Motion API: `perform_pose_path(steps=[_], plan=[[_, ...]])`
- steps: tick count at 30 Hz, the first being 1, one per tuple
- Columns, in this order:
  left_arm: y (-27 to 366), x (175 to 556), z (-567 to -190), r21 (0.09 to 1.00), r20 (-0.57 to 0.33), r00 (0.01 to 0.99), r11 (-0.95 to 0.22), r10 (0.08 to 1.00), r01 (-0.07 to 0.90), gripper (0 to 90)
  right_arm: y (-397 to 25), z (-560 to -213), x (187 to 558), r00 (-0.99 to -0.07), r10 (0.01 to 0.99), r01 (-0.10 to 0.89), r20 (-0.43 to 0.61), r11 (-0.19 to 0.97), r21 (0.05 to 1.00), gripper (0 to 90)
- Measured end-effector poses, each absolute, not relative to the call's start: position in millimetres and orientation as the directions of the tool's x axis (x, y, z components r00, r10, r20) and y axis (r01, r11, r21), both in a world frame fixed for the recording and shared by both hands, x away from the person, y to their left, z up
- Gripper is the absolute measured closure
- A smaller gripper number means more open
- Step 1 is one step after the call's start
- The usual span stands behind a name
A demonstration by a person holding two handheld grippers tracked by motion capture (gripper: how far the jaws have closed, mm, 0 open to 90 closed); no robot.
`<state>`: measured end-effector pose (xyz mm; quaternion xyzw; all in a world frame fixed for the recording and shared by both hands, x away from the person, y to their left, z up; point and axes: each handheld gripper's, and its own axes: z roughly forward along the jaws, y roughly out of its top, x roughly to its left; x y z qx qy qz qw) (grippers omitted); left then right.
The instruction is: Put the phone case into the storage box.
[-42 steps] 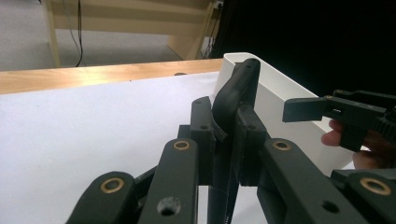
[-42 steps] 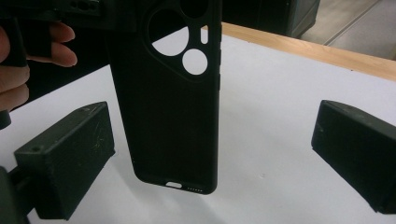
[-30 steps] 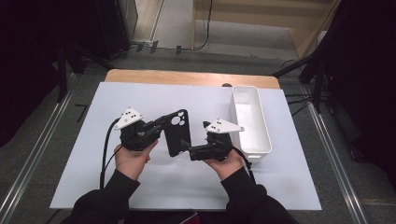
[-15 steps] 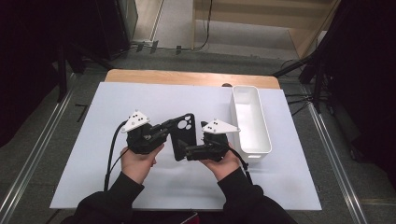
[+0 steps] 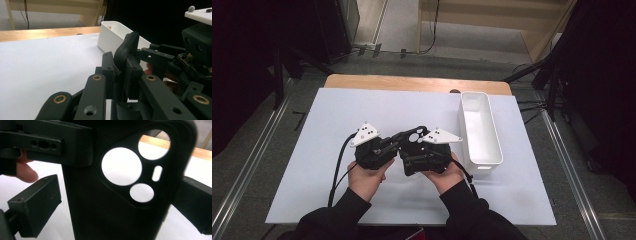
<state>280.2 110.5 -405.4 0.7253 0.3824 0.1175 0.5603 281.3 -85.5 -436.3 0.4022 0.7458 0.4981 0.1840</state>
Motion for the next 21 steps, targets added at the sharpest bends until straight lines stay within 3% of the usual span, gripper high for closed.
perform_pose_path(steps=[4, 10, 21], plan=[[108.7, 278.7, -406.1, 0.905, -0.255, 0.679, -0.079, 0.689, 0.419, 80.2, -84.0, -438.0, 282.5, -0.597, 0.793, 0.422, 0.12, 0.183, 0.888, 0.0], [108.3, 278.6, -406.9, 0.906, -0.253, 0.68, -0.078, 0.688, 0.416, 79.9, -85.0, -439.0, 283.1, -0.617, 0.776, 0.409, 0.128, 0.177, 0.895, 13.2], [109.6, 278.9, -406.6, 0.911, -0.255, 0.686, -0.07, 0.681, 0.407, 78.8, -86.2, -438.0, 283.7, -0.626, 0.77, 0.401, 0.122, 0.183, 0.898, 14.5]])
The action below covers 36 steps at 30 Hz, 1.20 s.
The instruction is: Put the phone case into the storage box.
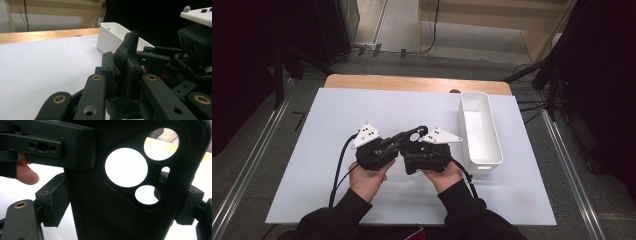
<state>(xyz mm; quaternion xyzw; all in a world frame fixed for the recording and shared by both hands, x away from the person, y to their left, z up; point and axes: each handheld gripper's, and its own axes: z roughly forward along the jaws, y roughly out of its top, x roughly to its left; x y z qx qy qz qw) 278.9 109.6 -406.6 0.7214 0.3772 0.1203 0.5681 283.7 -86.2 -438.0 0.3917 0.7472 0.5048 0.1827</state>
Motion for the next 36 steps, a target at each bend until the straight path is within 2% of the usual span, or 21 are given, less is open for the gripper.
perform_pose_path(steps=[4, 17, 36], plan=[[110, 279, -407, 0.911, -0.253, 0.688, -0.072, 0.68, 0.406, 78.6, -87, -438, 285, -0.629, 0.766, 0.41, 0.136, 0.178, 0.895, 14.7], [114, 280, -404, 0.916, -0.244, 0.697, -0.075, 0.675, 0.394, 62.9, -94, -439, 291, -0.621, 0.77, 0.422, 0.142, 0.176, 0.889, 14.9], [119, 280, -408, 0.922, -0.201, 0.724, -0.122, 0.66, 0.367, 50.4, -119, -437, 301, -0.572, 0.808, 0.427, 0.144, 0.143, 0.893, 14.9]])
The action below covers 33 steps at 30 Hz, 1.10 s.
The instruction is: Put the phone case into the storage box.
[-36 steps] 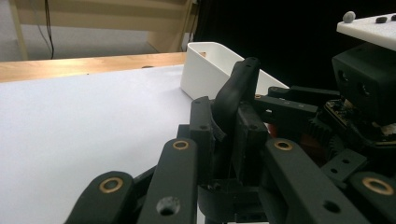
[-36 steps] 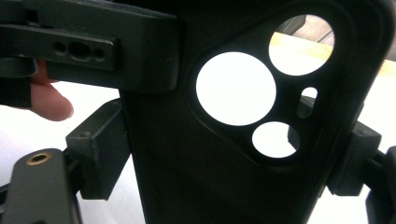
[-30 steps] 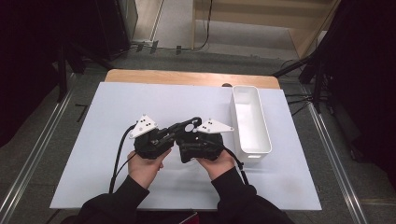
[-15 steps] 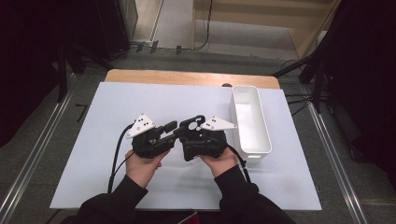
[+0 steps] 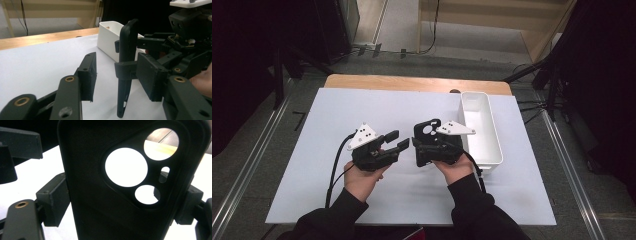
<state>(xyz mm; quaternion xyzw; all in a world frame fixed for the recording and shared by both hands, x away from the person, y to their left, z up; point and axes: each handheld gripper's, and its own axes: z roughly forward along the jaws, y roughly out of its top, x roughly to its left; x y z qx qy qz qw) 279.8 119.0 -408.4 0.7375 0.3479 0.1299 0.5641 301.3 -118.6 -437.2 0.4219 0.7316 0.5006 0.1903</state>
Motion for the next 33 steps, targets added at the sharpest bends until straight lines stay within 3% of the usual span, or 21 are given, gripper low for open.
perform_pose_path(steps=[2, 12, 23, 25, 33], plan=[[120, 281, -410, 0.923, -0.194, 0.733, -0.131, 0.651, 0.361, 50.1, -120, -437, 302, -0.57, 0.809, 0.422, 0.142, 0.14, 0.896, 14.9], [131, 288, -422, 0.929, -0.198, 0.802, -0.153, 0.563, 0.336, 32.0, -125, -434, 301, -0.585, 0.799, 0.411, 0.14, 0.143, 0.9, 14.9], [141, 289, -432, 0.934, -0.118, 0.865, -0.242, 0.487, 0.264, 27.3, -126, -431, 300, -0.614, 0.777, 0.404, 0.138, 0.159, 0.901, 14.9], [143, 289, -436, 0.935, -0.102, 0.867, -0.25, 0.488, 0.251, 23.0, -127, -431, 300, -0.618, 0.774, 0.403, 0.141, 0.158, 0.902, 14.9], [157, 288, -447, 0.934, -0.126, 0.888, -0.249, 0.443, 0.257, 22.9, -129, -428, 300, -0.641, 0.754, 0.394, 0.143, 0.164, 0.904, 14.9]])
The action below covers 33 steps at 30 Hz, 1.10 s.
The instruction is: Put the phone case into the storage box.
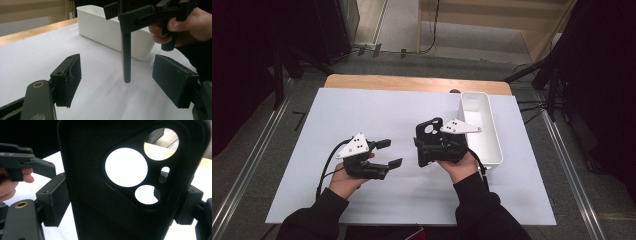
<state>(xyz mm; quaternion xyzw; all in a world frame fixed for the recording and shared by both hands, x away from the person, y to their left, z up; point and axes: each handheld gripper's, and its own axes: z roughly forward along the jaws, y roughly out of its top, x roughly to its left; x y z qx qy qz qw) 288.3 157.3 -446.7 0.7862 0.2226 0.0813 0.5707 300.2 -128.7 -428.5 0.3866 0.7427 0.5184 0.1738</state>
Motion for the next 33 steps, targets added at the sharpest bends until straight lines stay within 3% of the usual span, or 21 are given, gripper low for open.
perform_pose_path(steps=[20, 33], plan=[[179, 278, -467, 0.912, -0.165, 0.886, -0.275, 0.434, 0.304, 22.9, -139, -423, 303, -0.654, 0.74, 0.403, 0.157, 0.165, 0.9, 14.9], [207, 270, -469, 0.903, -0.171, 0.856, -0.27, 0.487, 0.334, 22.9, -145, -416, 309, -0.666, 0.727, 0.406, 0.166, 0.167, 0.898, 14.9]])
